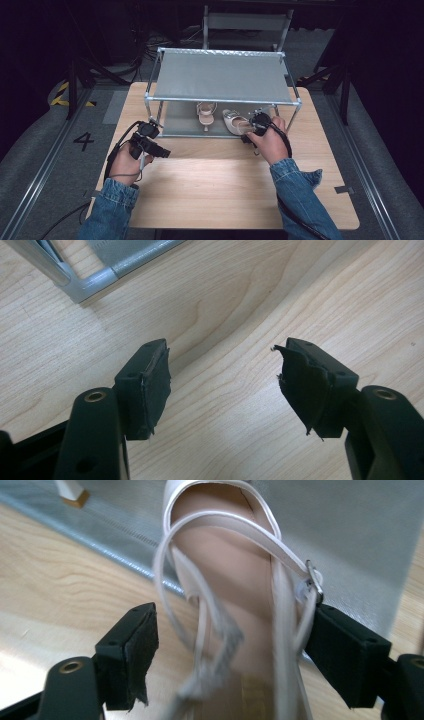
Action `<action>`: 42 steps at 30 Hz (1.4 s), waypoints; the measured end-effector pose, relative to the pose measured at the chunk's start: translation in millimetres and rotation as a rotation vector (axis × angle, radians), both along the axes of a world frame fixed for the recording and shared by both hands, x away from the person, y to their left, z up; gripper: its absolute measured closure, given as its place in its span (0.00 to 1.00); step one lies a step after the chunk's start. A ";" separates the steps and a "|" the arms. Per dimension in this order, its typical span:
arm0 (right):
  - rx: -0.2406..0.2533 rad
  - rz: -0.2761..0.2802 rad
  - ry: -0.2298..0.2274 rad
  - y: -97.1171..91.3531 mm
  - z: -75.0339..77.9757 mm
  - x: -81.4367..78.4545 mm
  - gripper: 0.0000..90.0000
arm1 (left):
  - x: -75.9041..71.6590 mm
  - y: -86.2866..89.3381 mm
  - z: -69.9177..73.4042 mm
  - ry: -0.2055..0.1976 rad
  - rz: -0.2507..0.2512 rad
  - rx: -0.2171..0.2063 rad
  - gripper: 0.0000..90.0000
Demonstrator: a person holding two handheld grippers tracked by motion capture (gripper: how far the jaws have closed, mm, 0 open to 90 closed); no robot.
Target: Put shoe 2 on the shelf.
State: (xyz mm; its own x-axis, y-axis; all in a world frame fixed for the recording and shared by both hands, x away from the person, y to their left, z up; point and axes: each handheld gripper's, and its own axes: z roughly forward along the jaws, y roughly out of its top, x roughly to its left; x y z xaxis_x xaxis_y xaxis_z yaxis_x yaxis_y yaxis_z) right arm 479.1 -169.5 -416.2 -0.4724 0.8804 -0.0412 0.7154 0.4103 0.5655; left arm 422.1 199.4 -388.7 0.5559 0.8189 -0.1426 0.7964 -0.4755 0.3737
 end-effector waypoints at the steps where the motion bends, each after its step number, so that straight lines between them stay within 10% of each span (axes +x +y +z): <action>1: 0.004 0.005 -0.007 -1.9 2.5 -3.2 0.25 | 0.0 -0.2 0.0 -0.001 0.001 0.005 0.40; 10: -0.008 0.009 -0.069 -24.2 33.1 -41.6 0.24 | 0.2 -2.8 -1.1 -0.004 -0.009 0.013 0.40; 21: -0.055 0.001 0.030 -40.9 26.1 -80.7 0.29 | -2.1 -0.6 -1.6 -0.001 0.008 0.006 0.40; 29: -0.034 0.013 0.064 -43.6 -1.8 -73.3 0.33 | -1.3 -1.1 -0.7 0.001 -0.003 0.017 0.40; 42: 0.013 0.051 -0.013 -41.2 -33.2 -46.5 0.56 | 1.5 -3.7 -4.2 0.010 -0.007 0.016 0.40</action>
State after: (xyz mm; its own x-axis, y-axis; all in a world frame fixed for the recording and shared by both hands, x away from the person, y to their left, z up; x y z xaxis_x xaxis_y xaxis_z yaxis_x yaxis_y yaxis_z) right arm 432.6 -210.7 -449.4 -0.5160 0.8558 -0.0364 0.6866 0.4387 0.5797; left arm 423.5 195.8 -392.8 0.5602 0.8173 -0.1348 0.7967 -0.4870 0.3581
